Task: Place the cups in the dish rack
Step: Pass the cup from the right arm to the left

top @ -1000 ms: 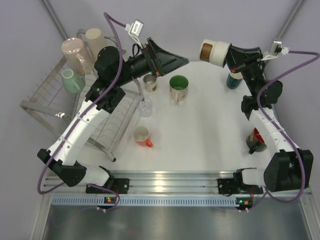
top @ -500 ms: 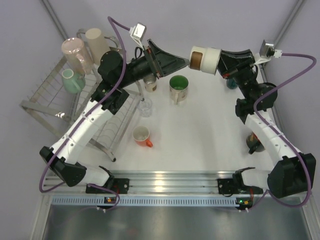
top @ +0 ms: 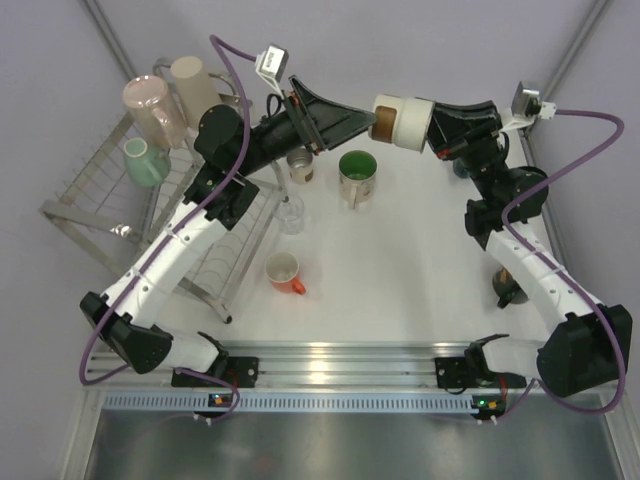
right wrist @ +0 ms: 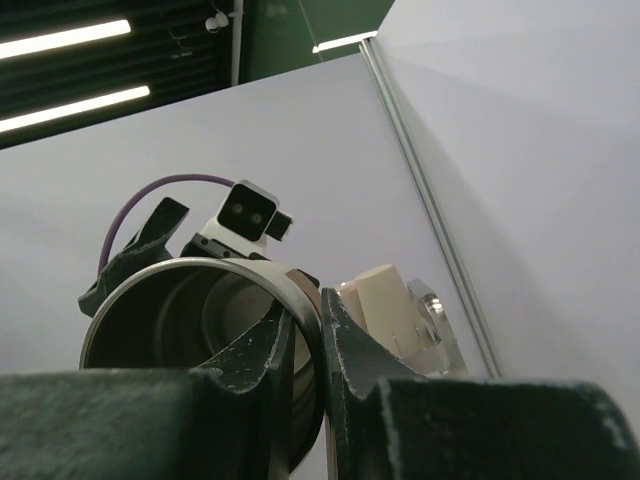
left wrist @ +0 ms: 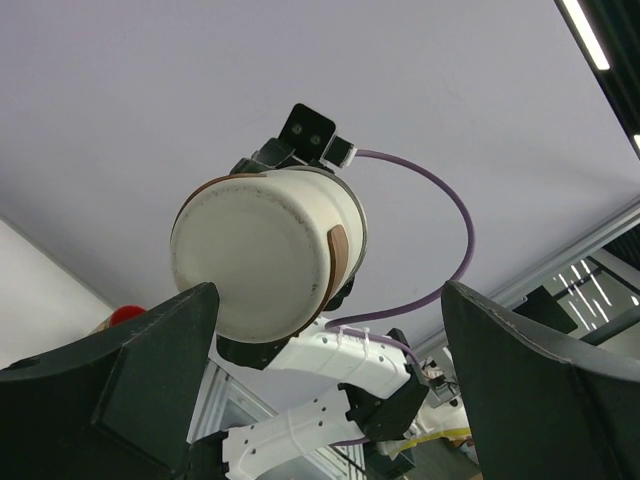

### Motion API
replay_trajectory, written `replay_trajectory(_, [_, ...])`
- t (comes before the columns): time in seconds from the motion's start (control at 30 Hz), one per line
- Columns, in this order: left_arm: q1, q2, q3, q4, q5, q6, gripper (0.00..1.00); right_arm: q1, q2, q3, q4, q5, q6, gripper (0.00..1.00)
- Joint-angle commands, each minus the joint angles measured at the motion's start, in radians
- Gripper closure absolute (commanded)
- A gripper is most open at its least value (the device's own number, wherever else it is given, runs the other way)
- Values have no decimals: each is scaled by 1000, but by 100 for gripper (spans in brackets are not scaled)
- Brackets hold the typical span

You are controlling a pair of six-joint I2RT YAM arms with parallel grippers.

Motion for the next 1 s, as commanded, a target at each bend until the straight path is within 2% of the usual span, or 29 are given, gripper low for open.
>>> replay_trajectory(0.0, [-8,-17,-8,103,18,-58,2,23,-25,22,65,18,-32,100])
replay_trajectory(0.63, [-13,-23,-59,103,-34,-91,2,87,21,64,157,95,-110,100])
replay_trajectory(0.97, [-13,-69,-89,101,-163,-124,2,88,-26,55,134,115,-204,100])
